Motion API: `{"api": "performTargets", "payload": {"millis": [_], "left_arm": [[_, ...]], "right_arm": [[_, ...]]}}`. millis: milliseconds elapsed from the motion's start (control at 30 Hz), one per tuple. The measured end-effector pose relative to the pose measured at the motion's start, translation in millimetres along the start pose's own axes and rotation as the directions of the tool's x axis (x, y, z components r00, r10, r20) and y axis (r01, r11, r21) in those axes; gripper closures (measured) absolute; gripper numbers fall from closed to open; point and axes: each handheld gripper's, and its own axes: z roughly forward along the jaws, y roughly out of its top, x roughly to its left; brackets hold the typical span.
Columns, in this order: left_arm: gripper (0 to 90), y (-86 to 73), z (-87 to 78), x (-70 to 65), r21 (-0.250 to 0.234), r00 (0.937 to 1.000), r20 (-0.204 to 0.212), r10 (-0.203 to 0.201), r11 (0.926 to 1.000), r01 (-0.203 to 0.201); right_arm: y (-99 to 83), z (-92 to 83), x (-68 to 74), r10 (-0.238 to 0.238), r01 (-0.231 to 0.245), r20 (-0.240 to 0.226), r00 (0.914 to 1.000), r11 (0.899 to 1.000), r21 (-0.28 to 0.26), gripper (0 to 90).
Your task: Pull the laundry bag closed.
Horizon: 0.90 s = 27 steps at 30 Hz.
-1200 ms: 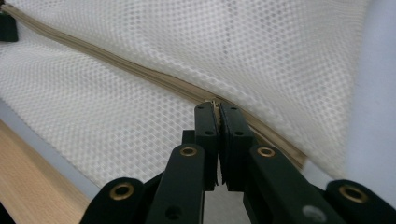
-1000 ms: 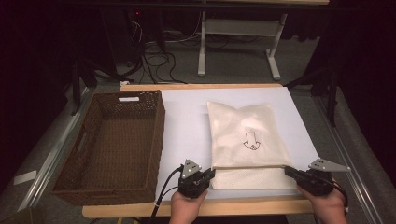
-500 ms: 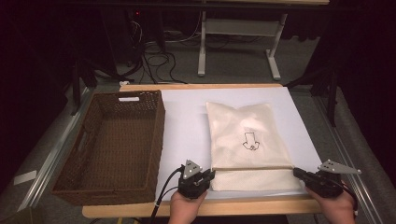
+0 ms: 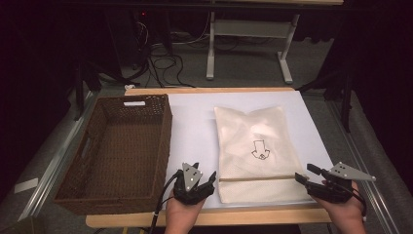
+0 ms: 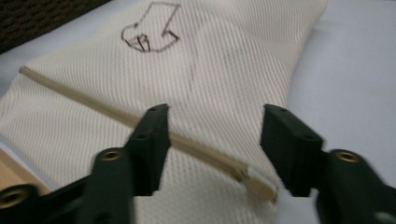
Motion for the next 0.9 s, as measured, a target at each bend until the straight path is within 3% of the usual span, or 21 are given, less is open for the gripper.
{"api": "performTargets", "payload": {"millis": [33,67,100,167,200,233,267,333,400,433,467,533,667,900], "left_arm": [[32.2,1.6,-2.4,-0.1,-0.007,0.9997,-0.017,0.017,0.9998,-0.018],[26.0,3.2,-4.9,-0.2,-0.010,0.9989,-0.033,0.034,0.9994,-0.034],[22.4,6.3,-8.7,0.0,-0.017,0.9978,-0.045,0.048,0.9987,-0.049],[14.6,8.0,-10.3,0.5,-0.016,0.9977,-0.039,0.056,0.9983,-0.057],[9.0,10.9,-10.6,1.4,0.007,0.9960,-0.019,0.087,0.9962,-0.087],[1.1,10.9,-10.6,1.4,0.007,0.9960,-0.019,0.087,0.9962,-0.087],[0.1,9.9,-10.4,3.2,0.016,0.9967,0.006,0.081,0.9966,-0.081],[0.1,6.4,-8.9,6.2,0.020,0.9979,0.027,0.059,0.9980,-0.059],[0.1,4.4,-6.5,9.9,0.028,0.9991,0.036,0.020,0.9994,-0.022],[0.2,4.4,-6.5,9.9,0.028,0.9991,0.036,0.020,0.9994,-0.022],[0.2,4.7,-5.3,12.2,0.026,0.9990,0.044,-0.012,0.9996,0.011],[0.2,5.2,-4.9,11.9,0.026,0.9989,0.046,-0.011,0.9996,0.010],[0.6,5.0,-3.2,7.7,0.024,0.9991,0.041,0.002,0.9997,-0.003],[1.2,2.1,-0.1,7.3,0.043,0.9987,0.051,-0.004,0.9991,0.002]], "right_arm": [[0.0,0.0,0.0,0.000,0.000,0.000,1.0000,1.000,0.000,29.4],[8.3,4.8,7.0,-0.018,0.018,0.011,0.9998,1.000,-0.019,19.0],[13.0,7.3,10.5,-0.024,0.025,0.018,0.9995,0.999,-0.033,14.9],[18.1,9.6,13.6,-0.028,0.030,0.032,0.9991,0.998,-0.050,11.1],[30.1,14.1,20.1,-0.040,0.045,0.069,0.9968,0.996,-0.074,0.4],[30.1,14.1,20.1,-0.040,0.045,0.069,0.9968,0.996,-0.074,0.4],[39.1,17.4,24.8,-0.049,0.056,0.077,0.9958,0.994,-0.098,0.4],[38.9,19.3,26.8,-0.041,0.049,0.064,0.9971,0.992,-0.119,0.4],[28.4,21.9,26.0,-0.048,0.053,0.054,0.9974,0.993,-0.108,0.4],[28.4,21.9,26.0,-0.048,0.053,0.054,0.9974,0.993,-0.108,0.4],[14.1,22.4,22.1,-0.060,0.063,0.050,0.9970,0.996,-0.066,0.4],[11.9,21.6,20.2,-0.055,0.058,0.051,0.9972,0.997,-0.057,0.4],[13.7,11.3,13.8,-0.029,0.037,0.063,0.9976,0.992,-0.121,0.4],[13.4,13.1,15.0,-0.036,0.042,0.052,0.9980,0.992,-0.122,0.4]]}}
